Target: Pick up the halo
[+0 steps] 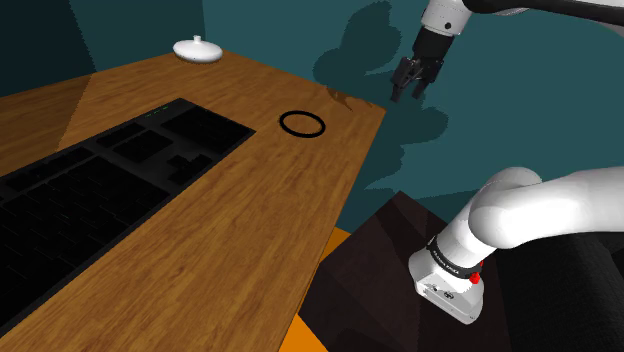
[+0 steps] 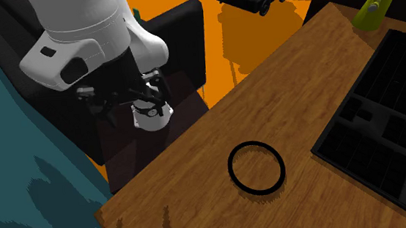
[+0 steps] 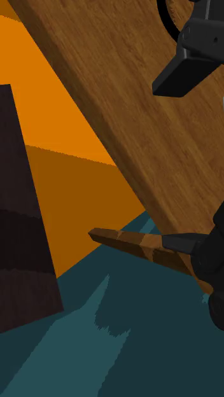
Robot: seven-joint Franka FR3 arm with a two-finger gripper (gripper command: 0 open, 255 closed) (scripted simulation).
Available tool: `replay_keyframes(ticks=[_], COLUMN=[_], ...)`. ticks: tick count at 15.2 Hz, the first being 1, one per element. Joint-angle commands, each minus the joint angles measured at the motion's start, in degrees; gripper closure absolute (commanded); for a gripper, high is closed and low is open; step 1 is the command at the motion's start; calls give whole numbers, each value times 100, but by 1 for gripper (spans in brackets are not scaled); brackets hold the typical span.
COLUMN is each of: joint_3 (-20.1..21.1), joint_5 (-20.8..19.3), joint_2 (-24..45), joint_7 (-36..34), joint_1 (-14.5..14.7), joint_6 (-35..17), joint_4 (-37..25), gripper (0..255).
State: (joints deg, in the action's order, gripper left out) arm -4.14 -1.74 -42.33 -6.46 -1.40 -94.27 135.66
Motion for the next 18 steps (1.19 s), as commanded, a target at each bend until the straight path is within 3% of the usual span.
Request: replay_keyframes(ticks=[1, 9, 18], joint_3=[0, 212, 573], joint_5=[0, 79, 75], joint_2=[0, 1558, 3209], joint_7=[0, 643, 1301], joint_1=[0, 551, 1040], joint_6=[0, -838, -1392], joint_4=[0, -706, -1791], gripper=[0, 0, 0])
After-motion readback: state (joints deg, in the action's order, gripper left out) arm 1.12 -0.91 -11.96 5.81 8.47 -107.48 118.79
